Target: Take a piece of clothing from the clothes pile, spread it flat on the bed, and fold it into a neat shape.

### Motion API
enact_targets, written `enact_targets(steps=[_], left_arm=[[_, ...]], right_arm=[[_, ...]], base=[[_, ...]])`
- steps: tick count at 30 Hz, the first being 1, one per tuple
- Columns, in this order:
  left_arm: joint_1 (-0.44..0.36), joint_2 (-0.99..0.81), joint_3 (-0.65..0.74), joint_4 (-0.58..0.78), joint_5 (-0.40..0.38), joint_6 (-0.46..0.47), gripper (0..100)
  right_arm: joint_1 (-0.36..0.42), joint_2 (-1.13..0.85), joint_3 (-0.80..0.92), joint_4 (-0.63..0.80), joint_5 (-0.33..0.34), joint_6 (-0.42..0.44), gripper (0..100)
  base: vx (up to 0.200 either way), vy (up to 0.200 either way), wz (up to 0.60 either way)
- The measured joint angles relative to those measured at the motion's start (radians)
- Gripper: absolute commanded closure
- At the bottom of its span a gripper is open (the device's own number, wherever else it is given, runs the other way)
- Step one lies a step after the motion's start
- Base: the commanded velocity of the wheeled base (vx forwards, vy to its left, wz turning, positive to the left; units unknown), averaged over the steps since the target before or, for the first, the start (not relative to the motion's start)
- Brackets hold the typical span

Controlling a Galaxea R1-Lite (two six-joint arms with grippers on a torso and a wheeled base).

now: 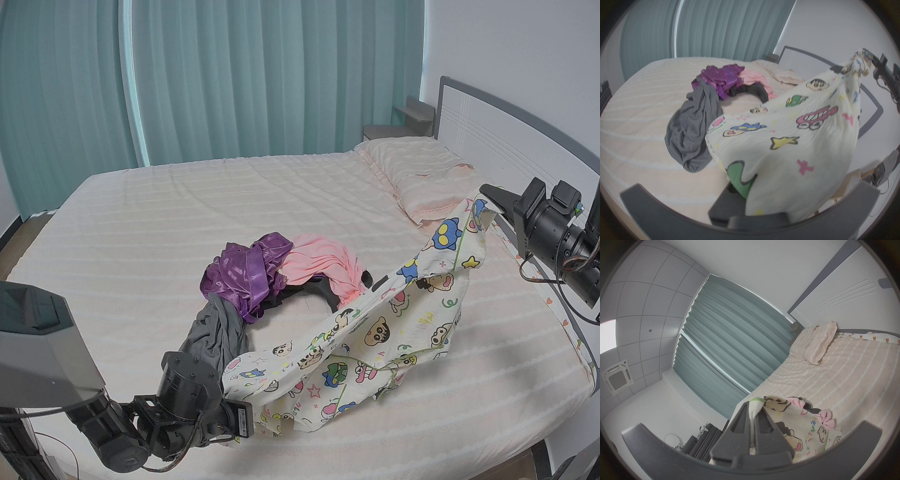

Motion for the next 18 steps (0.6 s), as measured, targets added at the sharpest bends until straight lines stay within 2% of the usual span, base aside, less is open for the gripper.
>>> enact_targets(steps=[13, 18], left_arm=[[0.004, 0.158, -0.083, -0.018, -0.004, -0.008, 0], [-0.006, 0.187, -0.11, -0.105, -0.009, -0.043, 0]], right_arm=[[-0.001, 0.003, 0.008, -0.001, 0.02, 0.002, 100], [-0.004, 0.003, 0.013, -0.002, 0.021, 0.003, 100]], base=[[0.0, 0.0, 0.0], [0.0, 0.0, 0.0]])
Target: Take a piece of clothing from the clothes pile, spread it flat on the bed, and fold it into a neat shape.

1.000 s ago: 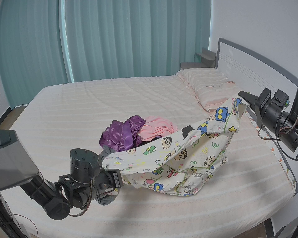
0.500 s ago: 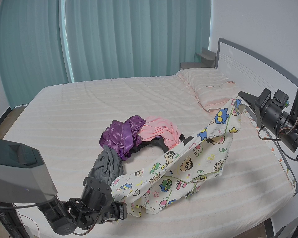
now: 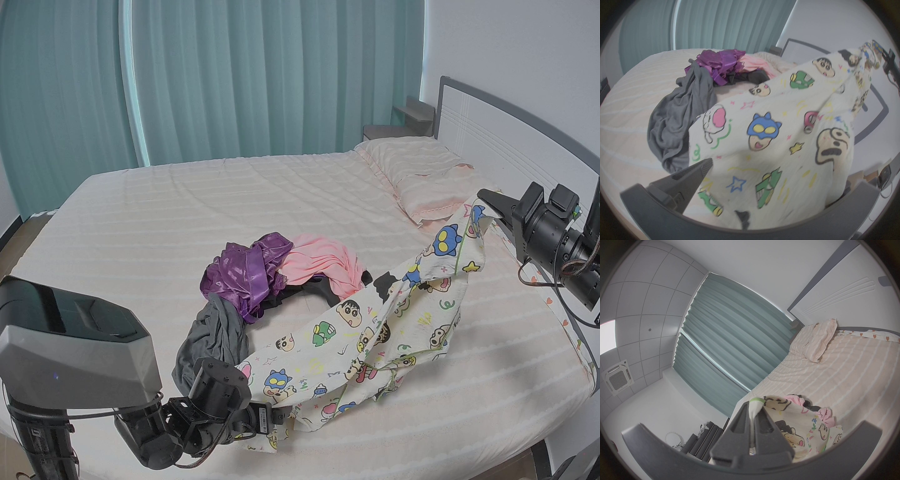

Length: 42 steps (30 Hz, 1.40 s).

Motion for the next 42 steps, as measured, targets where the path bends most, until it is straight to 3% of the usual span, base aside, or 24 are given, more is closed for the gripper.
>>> enact_targets(steps=[12, 13, 33, 42], left_arm=[[-0.057, 0.034, 0.021, -0.026, 0.013, -0.007, 0], [-0.057, 0.034, 0.027, -0.026, 0.013, -0.007, 100], [-0.047, -0.083, 0.122, -0.03, 0.018, -0.048, 100], [0.04, -0.315, 0.145, -0.013, 0.024, -0.049, 100]], right_arm=[[-0.002, 0.0, 0.011, -0.003, 0.0, 0.0, 100], [-0.002, 0.0, 0.013, -0.004, 0.0, 0.0, 100], [-0.003, -0.009, 0.082, -0.008, -0.01, 0.0, 100], [-0.021, -0.025, 0.128, -0.009, -0.019, -0.004, 100]], base=[[0.0, 0.0, 0.0], [0.0, 0.0, 0.0], [0.0, 0.0, 0.0], [0.0, 0.0, 0.0]])
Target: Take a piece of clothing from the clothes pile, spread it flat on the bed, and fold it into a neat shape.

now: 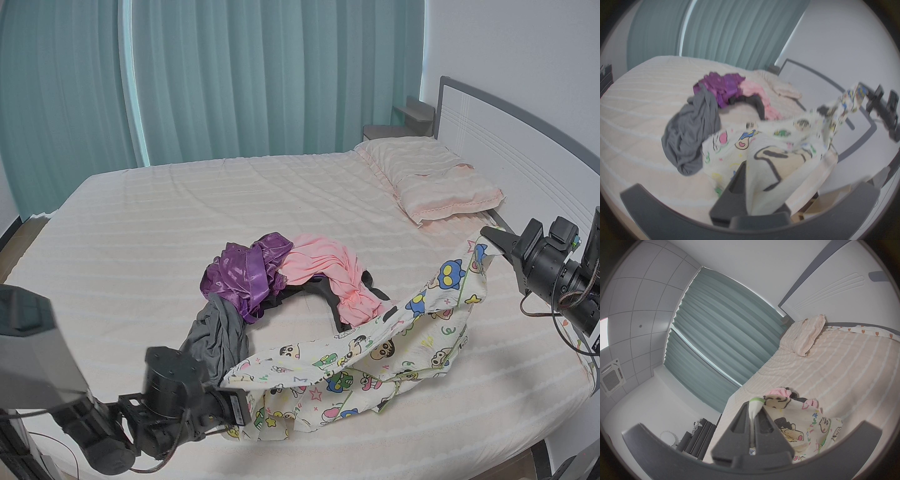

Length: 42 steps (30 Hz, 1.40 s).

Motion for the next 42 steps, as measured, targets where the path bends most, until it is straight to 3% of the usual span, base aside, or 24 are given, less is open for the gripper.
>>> enact_targets(steps=[5, 12, 20, 24, 29, 38, 42], left_arm=[[0.079, -0.144, -0.108, 0.112, 0.022, 0.003, 100], [0.14, -0.279, -0.413, 0.336, 0.082, 0.004, 100], [0.166, -0.391, -0.623, 0.417, 0.134, 0.006, 100], [0.163, -0.419, -0.599, 0.425, 0.137, 0.002, 100], [0.138, -0.425, -0.492, 0.427, 0.136, -0.043, 100], [-0.002, -0.298, -0.317, 0.405, 0.094, -0.195, 100], [-0.039, -0.227, -0.26, 0.335, 0.04, -0.247, 100]], right_arm=[[-0.027, -0.011, -0.059, 0.005, -0.004, -0.003, 100], [-0.053, -0.025, -0.226, 0.01, -0.009, -0.006, 100], [-0.072, -0.049, -0.405, 0.029, -0.011, -0.023, 100], [-0.059, -0.061, -0.374, 0.043, -0.009, -0.025, 100], [-0.029, -0.067, -0.211, 0.051, 0.0, -0.011, 100], [0.136, -0.037, 0.048, 0.053, 0.028, 0.121, 100], [0.187, -0.003, 0.107, 0.05, 0.08, 0.153, 100]], base=[[0.0, 0.0, 0.0], [0.0, 0.0, 0.0], [0.0, 0.0, 0.0], [0.0, 0.0, 0.0], [0.0, 0.0, 0.0], [0.0, 0.0, 0.0], [0.0, 0.0, 0.0]])
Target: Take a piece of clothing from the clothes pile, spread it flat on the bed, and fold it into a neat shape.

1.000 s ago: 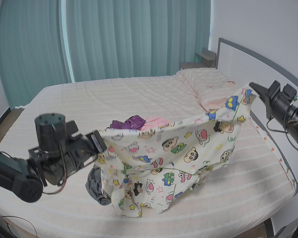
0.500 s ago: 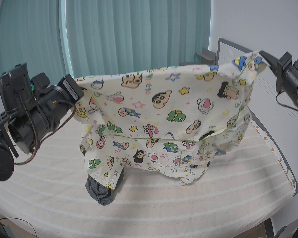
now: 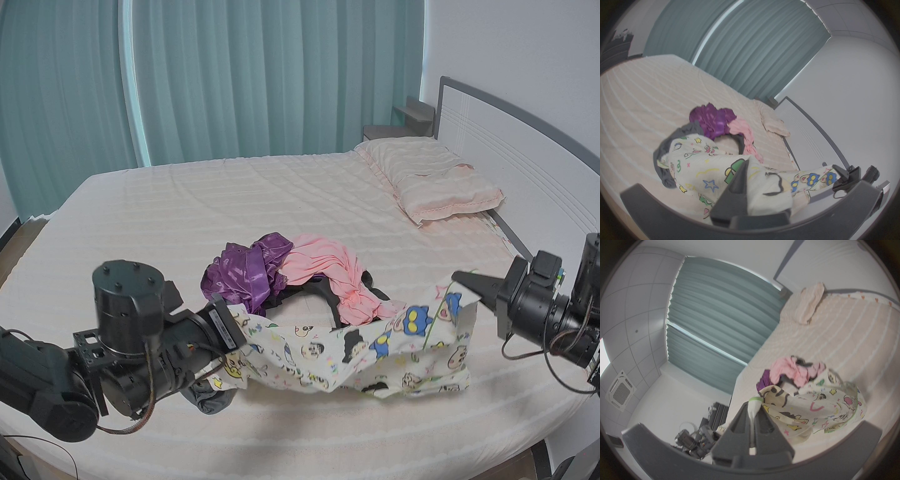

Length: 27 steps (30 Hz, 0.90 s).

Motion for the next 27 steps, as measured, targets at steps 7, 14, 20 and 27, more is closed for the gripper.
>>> enact_targets(steps=[7, 14, 20, 27], left_arm=[[-0.001, 0.078, 0.058, -0.1, -0.048, -0.008, 100], [0.034, 0.123, 0.068, -0.119, -0.064, -0.01, 100], [0.04, 0.184, 0.05, -0.14, -0.063, -0.063, 100], [0.047, 0.214, 0.049, -0.156, -0.061, -0.093, 100]], right_arm=[[0.025, 0.06, 0.042, -0.094, 0.023, 0.004, 100], [0.037, 0.11, 0.076, -0.156, 0.041, 0.001, 100], [0.045, 0.166, 0.094, -0.222, 0.04, 0.001, 100], [0.061, 0.216, 0.129, -0.333, 0.029, 0.001, 100]], base=[[0.0, 0.0, 0.0], [0.0, 0.0, 0.0], [0.0, 0.0, 0.0], [-0.2, 0.0, 0.0]])
